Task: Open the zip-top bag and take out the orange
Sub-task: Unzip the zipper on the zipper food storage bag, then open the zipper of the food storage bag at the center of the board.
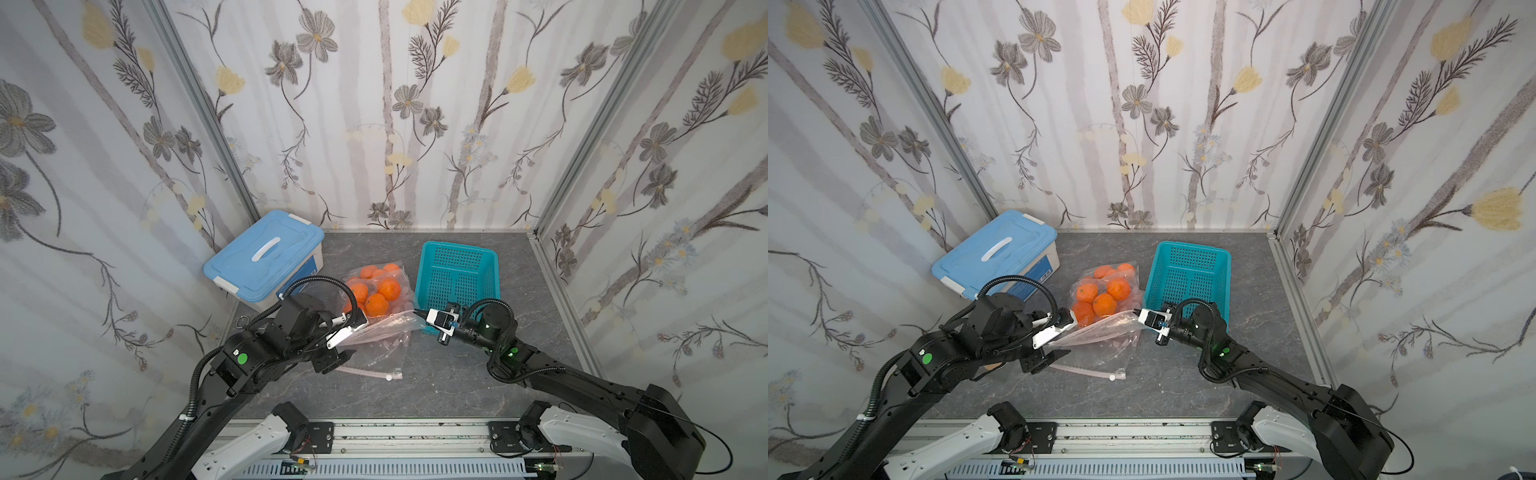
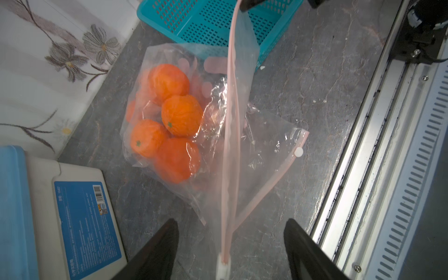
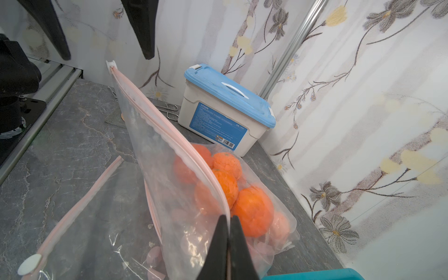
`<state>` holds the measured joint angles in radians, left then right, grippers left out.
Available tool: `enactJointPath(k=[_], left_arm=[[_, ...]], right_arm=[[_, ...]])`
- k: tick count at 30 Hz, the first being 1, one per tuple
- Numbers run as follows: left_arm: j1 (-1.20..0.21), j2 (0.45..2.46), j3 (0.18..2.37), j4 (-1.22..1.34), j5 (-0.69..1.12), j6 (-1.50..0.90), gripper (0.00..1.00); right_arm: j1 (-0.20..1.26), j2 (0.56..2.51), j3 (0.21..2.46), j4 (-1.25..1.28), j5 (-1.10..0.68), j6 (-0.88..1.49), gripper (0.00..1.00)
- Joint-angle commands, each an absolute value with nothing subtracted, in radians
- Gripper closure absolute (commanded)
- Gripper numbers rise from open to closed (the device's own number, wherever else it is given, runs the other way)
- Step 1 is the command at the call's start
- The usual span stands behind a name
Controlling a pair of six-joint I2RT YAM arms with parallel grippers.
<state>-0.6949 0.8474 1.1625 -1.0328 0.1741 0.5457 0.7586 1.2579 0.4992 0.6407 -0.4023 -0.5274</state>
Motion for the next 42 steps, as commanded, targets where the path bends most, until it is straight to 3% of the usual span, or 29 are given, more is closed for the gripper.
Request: enactJointPath(k=[1,9,20,23,26,27,29,33,35,38,42], left_arm=[[-0.693,0.895,1.186,-0.957,0.239,0.550,0.32],[-0.692,0.991,1.151,-0.890,0.175,0.548,0.50],[-0.693,0.967,1.060,-0.889,0.167,0.513,0.55],[-0.692,0.986,1.052,-0.866,0.177,0.494,0.64],[-0.693,1.006,1.053,-0.810,0.132,0.428,0.90],[-0.693,1.009,1.054,-0.782,0.103,0.401,0.99],[-0.693,1.000,1.061,-0.758,0.100,0.384,1.00],[-0.693,0.960,1.070,-0.717,0.140,0.309,1.00],[-0.693,0.946,1.067,-0.713,0.181,0.266,1.00],[-0.704,0.937,1.048,-0.720,0.233,0.181,1.00],[-0.784,0.933,0.986,-0.667,0.256,0.070,1.00]], right_arm=[[0.764,1.259,0.509,0.634,-0.442,-0.537,1.00],[0.767,1.262,0.518,0.612,-0.435,-0.546,1.00],[0.767,1.262,0.522,0.605,-0.428,-0.548,1.00],[0.767,1.263,0.523,0.602,-0.428,-0.546,1.00],[0.767,1.256,0.530,0.592,-0.425,-0.540,0.86],[0.767,1.249,0.533,0.589,-0.421,-0.528,0.72],[0.767,1.220,0.544,0.581,-0.419,-0.493,0.50],[0.767,1.106,0.564,0.587,-0.399,-0.308,0.29],[0.767,1.040,0.580,0.539,-0.395,-0.192,0.26],[0.767,0.952,0.588,0.472,-0.389,0.004,0.29],[0.822,0.910,0.585,0.418,-0.394,0.265,0.45]])
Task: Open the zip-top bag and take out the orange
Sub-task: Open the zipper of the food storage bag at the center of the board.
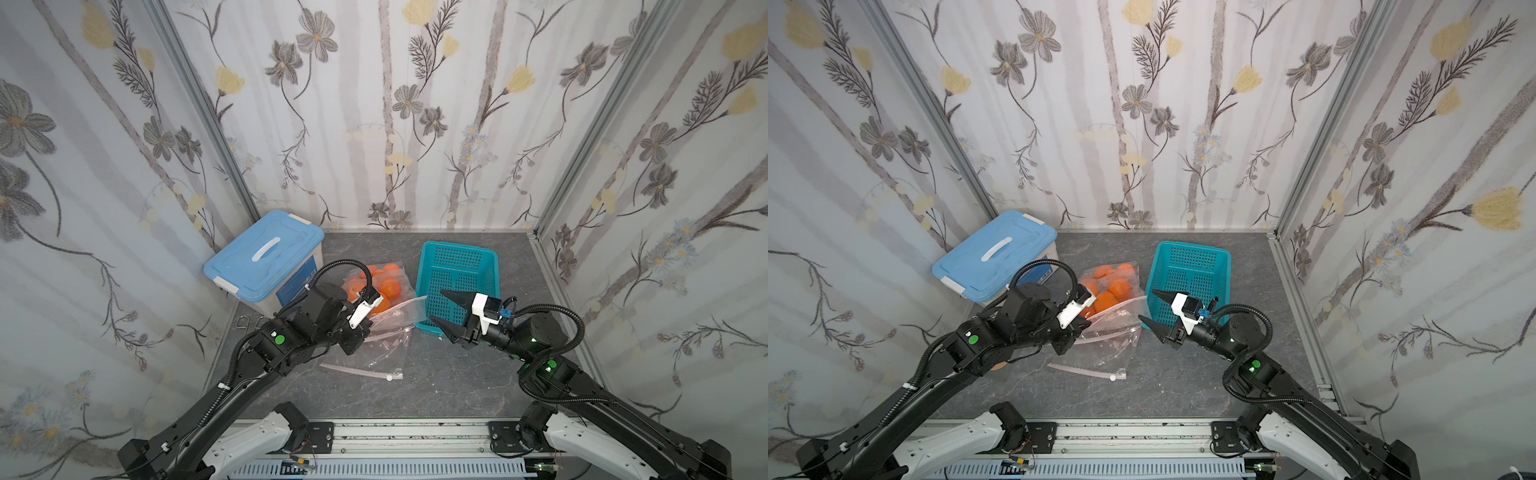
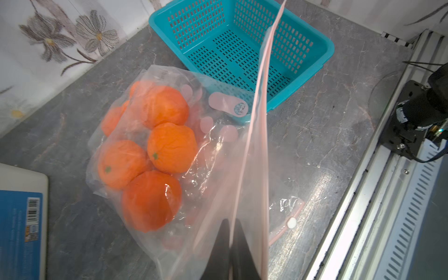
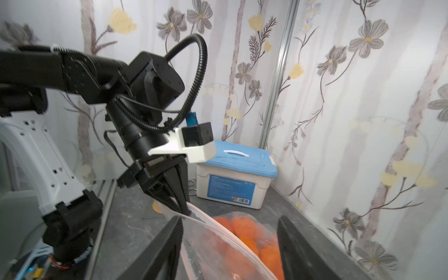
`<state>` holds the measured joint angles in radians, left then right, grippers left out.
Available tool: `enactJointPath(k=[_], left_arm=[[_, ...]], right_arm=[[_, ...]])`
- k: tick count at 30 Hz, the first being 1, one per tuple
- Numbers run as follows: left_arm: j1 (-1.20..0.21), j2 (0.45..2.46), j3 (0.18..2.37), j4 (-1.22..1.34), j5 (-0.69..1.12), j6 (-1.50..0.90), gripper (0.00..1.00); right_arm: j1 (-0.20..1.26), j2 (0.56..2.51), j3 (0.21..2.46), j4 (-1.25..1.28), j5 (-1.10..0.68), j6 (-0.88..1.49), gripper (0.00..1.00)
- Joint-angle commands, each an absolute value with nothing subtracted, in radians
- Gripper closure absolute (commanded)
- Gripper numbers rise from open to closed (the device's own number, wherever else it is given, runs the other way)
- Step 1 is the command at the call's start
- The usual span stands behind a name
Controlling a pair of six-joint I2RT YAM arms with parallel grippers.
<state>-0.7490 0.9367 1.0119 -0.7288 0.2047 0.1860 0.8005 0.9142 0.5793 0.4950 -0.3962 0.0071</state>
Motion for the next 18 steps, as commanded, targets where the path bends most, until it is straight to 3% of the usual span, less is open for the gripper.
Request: enactJointPath(k=[1,8,13,18], left_arm=[[-0.810,0.930,0.963,-0.634,0.262,0.048,1.00],[-0.873,0.965,0.875,-0.466,0.292,-0.038,1.00],[-0.878,1.012,0.912,-0.509,0.269,-0.044,1.00],[-0.878,1.003,0.927,-0.505,0.238,-0.033,1.00]], right_arm=[[0.844,0.919,0.597,0.385,-0.393,0.292,0.51],[0.959,1.041,0.623,0.411,-0.340,0.427,0.83],[0.963,1.115,0.646,0.389,-0.299,0.472,0.93],[0.968,1.161,0.638,0.355,-0.244,0.482,0.95]])
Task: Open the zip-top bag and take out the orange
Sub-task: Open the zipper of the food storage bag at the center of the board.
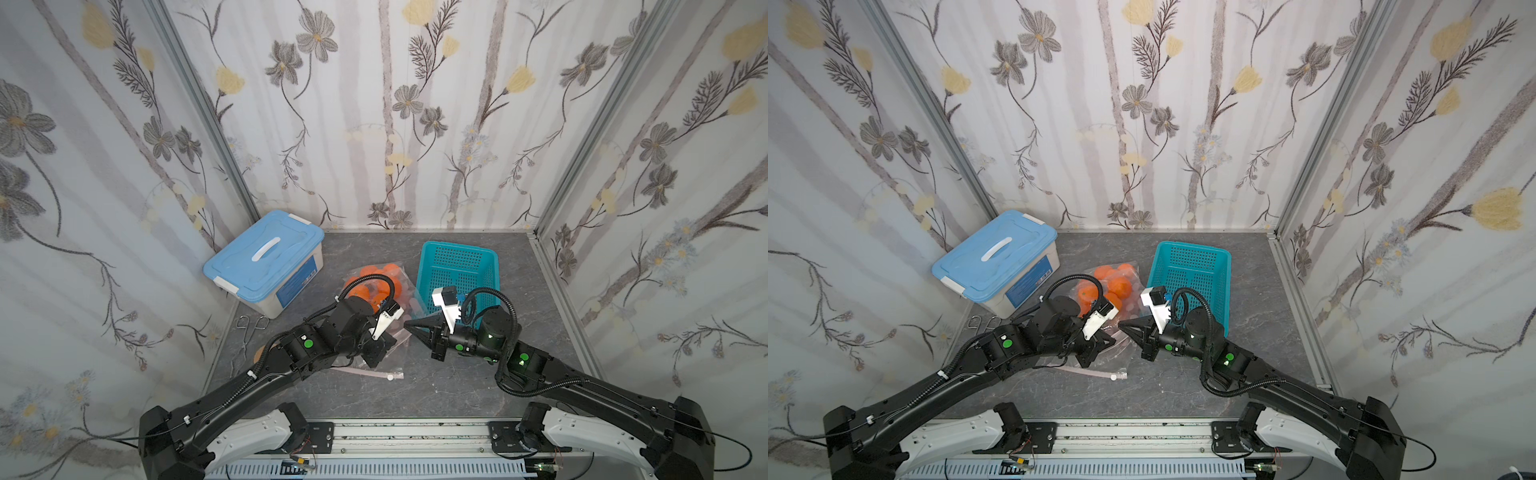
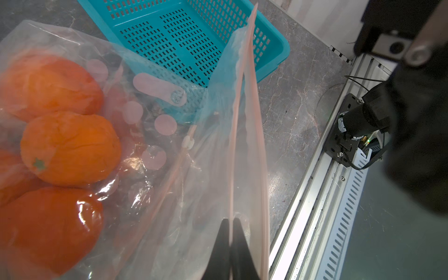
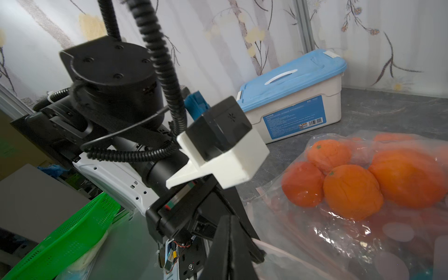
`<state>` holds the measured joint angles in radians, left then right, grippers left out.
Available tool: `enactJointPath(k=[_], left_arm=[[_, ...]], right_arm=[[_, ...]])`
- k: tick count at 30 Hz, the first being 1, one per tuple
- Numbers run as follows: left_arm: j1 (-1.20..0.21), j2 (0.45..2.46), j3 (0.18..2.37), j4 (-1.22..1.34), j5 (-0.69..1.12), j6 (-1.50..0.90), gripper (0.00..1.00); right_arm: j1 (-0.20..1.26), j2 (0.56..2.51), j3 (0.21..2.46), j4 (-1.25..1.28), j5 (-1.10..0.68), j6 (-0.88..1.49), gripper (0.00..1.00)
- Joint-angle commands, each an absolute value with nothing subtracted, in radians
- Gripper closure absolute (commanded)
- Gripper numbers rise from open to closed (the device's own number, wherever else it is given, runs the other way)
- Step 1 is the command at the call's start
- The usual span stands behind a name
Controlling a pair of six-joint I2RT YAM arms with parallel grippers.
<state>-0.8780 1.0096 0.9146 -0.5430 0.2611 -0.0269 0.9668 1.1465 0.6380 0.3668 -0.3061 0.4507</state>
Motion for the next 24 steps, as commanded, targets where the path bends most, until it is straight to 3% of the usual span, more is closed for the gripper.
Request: enactJointPath(k=[1,9,24], left_arm=[[-0.878,1.000,0.924,-0.496,0.242,-0.036,1.00],[-0.881,1.015,0.923,-0.506,0.231,-0.046,1.00],[-0.884,1.010,0.918,-0.449,0.258,-0.070,1.00]], right_arm=[[0.968,1.165,0.627,0.357,-0.208,0.487,0.97],[0.990,1.253,0.655,0.307,-0.168,0.547,1.00],[1.014,1.231,0.605,0.231,-0.075,0.551,0.98]])
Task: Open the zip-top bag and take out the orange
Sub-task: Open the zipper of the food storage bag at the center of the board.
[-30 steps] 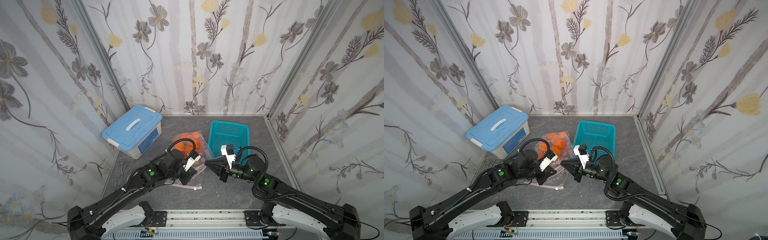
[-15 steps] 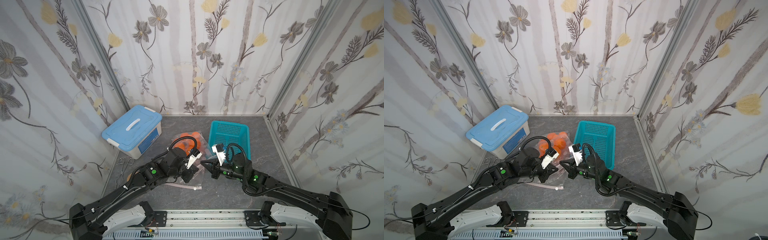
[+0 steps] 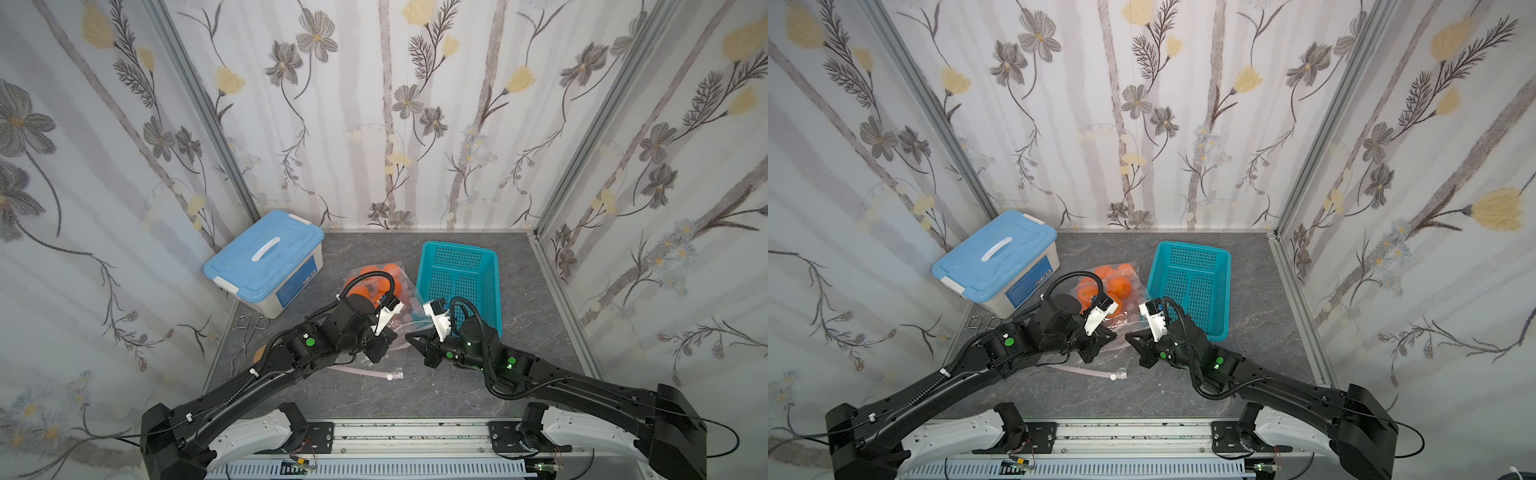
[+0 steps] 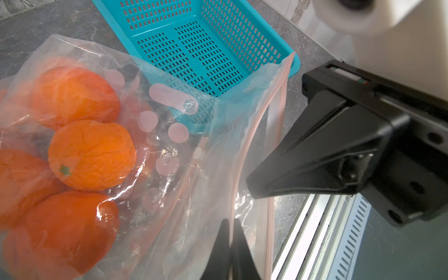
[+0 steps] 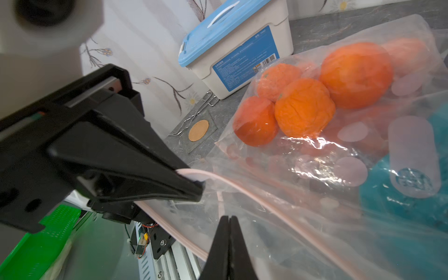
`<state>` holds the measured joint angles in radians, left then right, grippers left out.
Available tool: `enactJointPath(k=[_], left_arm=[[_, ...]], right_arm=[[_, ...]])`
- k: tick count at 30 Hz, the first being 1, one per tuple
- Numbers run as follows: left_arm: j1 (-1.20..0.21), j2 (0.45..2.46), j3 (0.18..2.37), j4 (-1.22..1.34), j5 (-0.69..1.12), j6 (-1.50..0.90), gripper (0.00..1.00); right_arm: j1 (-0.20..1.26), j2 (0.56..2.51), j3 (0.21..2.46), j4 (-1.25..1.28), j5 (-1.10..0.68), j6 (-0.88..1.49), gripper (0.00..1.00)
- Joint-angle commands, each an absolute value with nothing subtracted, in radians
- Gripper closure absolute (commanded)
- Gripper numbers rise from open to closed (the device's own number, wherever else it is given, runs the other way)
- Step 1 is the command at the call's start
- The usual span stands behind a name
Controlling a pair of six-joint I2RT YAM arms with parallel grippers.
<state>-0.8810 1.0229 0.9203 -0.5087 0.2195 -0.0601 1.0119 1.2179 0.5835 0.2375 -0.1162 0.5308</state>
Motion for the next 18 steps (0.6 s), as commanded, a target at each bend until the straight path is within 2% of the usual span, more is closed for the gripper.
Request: enactJointPath(k=[1,4,8,11,18], left_arm=[[-0.882,1.005,0.914,-0.438,0.271,-0.074,1.00],[-0.888,0.993,0.907,-0.409,0.308,-0.087,1.00],[-0.894,0.977,0.913,-0.385,0.323,-0.102,1.00],[-0.897,0.962,0.929,-0.384,0.330,-0.104,1.00],[-0.906,0.950,0.926,-0.322,0.443,-0.136,1.00]], right_arm=[[1.014,1.236,0.613,0.241,-0.069,0.557,0.98],[1.014,1.258,0.659,0.253,-0.019,0.585,0.92],[1.013,1.310,0.701,0.242,0.061,0.646,0.91],[1.014,1.352,0.715,0.230,0.054,0.660,0.89],[1.012,1.315,0.591,0.322,0.099,0.690,0.87]])
